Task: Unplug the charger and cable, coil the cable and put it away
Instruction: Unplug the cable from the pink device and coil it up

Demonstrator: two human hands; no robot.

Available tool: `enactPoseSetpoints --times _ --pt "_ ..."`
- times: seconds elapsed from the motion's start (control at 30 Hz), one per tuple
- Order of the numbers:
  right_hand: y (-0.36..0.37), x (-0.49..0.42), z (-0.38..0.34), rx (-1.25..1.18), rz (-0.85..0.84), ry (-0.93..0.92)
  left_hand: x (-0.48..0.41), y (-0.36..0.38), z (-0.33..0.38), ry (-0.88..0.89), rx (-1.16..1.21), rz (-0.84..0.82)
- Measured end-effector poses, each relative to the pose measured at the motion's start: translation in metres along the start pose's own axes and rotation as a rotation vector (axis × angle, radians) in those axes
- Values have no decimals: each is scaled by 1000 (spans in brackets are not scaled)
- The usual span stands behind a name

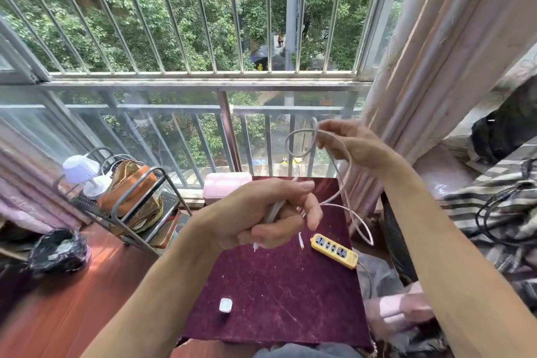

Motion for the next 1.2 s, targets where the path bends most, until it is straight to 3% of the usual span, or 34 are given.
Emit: enactPoseSetpoints --times 0.07,0.13,0.27,0.33,0.4,0.47,0.5,0.6,0.67,0.73,0.87,1.0,1.2 --pt "13 -5 29 -160 -153 118 -1 9 7 33 42 -96" --pt "25 -4 64 -176 -167 220 -3 14 14 100 106 -140" --pt "53 9 127 293 -140 273 -11 8 24 218 207 -38" --pt "59 16 141 396 -34 345 -16 0 22 245 254 59" --pt "53 20 138 398 192 350 -21 -7 17 257 284 144" --pt "53 24 120 213 348 218 -24 -12 11 268 303 191" --pt "59 26 106 17 344 119 -26 -13 8 273 305 203" --pt "99 37 61 -415 34 -116 -32 -14 4 298 313 241" --pt "122 44 52 -409 -66 -169 -34 -15 4 321 331 283" --pt "132 48 55 -365 -13 -104 -32 -18 7 345 338 331" --pt "138 68 62 -17 41 -74 -23 -26 14 389 259 482" --pt "141 96 59 409 -26 -8 -13 -41 16 329 -58 742" --pt "123 123 19 838 -6 -113 -2 -51 4 167 -236 763"
Point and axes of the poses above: each hand's wrist, its own x-axis away from the middle knuckle, its own y-axis out of the palm, z = x × y, the point moved 3 cm from there along -x, towards the middle knuckle, and after that the axes turned 4 degrees about -z, right-handed, at the moved point
